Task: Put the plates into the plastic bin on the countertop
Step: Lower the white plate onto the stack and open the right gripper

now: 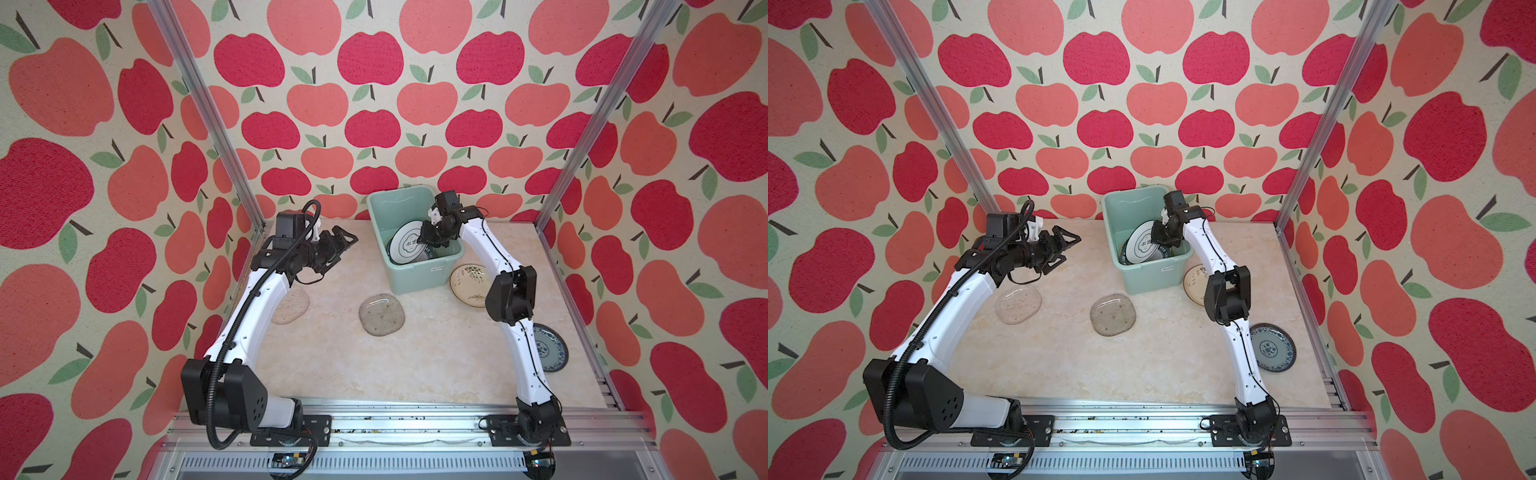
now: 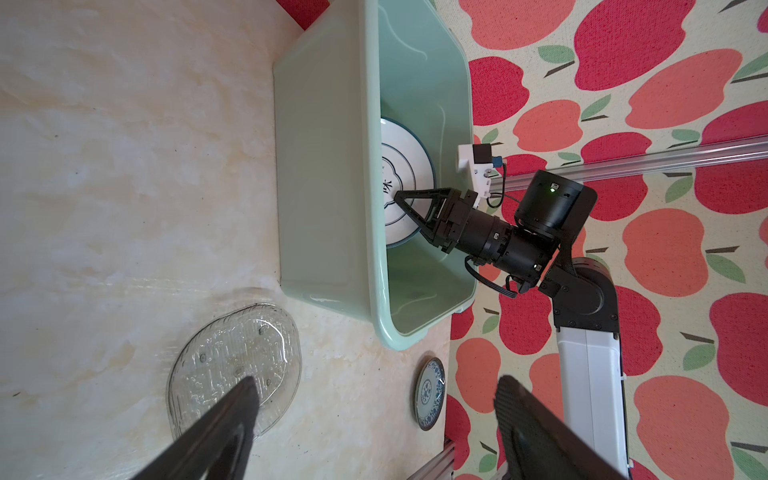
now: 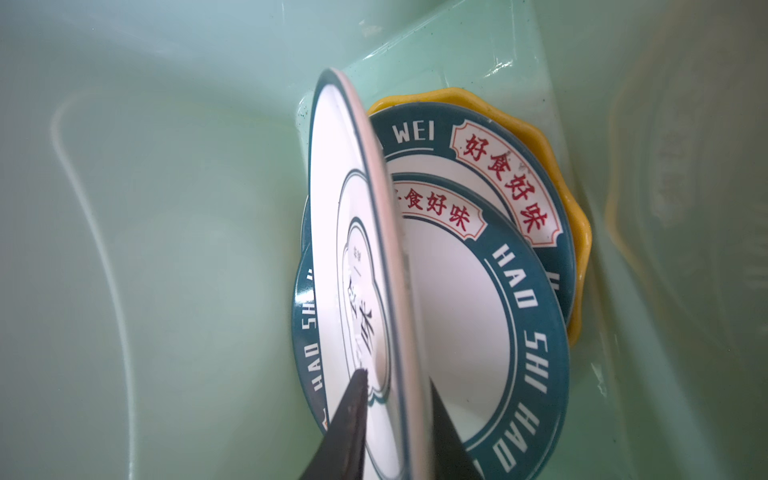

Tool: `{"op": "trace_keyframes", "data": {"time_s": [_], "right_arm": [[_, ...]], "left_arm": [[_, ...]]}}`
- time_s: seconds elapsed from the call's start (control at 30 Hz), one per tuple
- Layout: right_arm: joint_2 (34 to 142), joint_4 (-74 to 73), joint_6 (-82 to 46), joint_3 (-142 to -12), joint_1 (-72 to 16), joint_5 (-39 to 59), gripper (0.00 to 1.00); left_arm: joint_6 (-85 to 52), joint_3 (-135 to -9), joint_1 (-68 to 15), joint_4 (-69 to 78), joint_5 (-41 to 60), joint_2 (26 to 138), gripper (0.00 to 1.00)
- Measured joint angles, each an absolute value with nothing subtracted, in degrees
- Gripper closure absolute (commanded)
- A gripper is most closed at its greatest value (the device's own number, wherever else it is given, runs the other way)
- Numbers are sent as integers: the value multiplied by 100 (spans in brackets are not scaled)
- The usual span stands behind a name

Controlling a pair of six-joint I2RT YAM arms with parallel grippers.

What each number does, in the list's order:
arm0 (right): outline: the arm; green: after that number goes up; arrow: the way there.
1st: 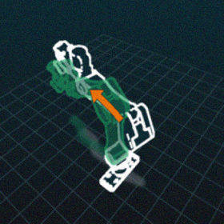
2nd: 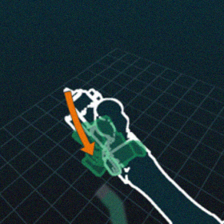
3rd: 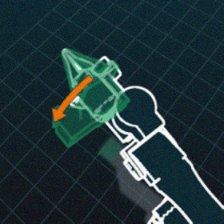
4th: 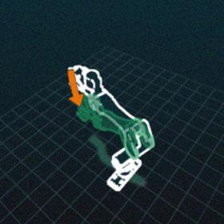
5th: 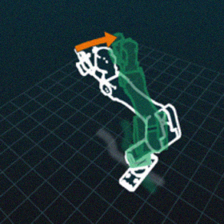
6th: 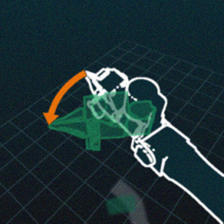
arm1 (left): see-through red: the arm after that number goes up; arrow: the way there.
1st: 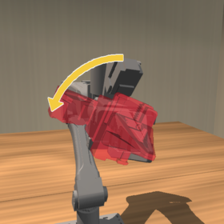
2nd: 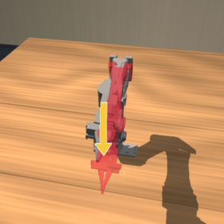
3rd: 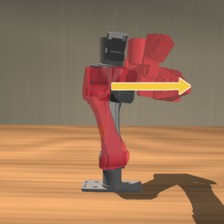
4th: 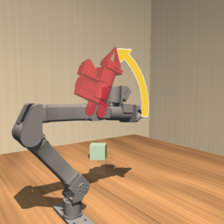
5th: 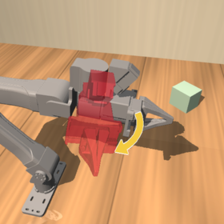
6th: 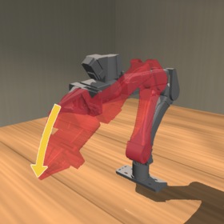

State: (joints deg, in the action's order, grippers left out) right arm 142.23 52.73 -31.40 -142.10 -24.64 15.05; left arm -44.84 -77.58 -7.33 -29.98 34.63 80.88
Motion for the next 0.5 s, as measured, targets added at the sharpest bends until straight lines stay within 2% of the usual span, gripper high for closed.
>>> {"op": "trace_keyframes", "data": {"time_s": [0.5], "right_arm": [[14223, 5251, -3245, -13976, -2512, 1133, 52]], "left_arm": [[-4530, -7758, -733, -3070, 3352, 7896, 9]]}}
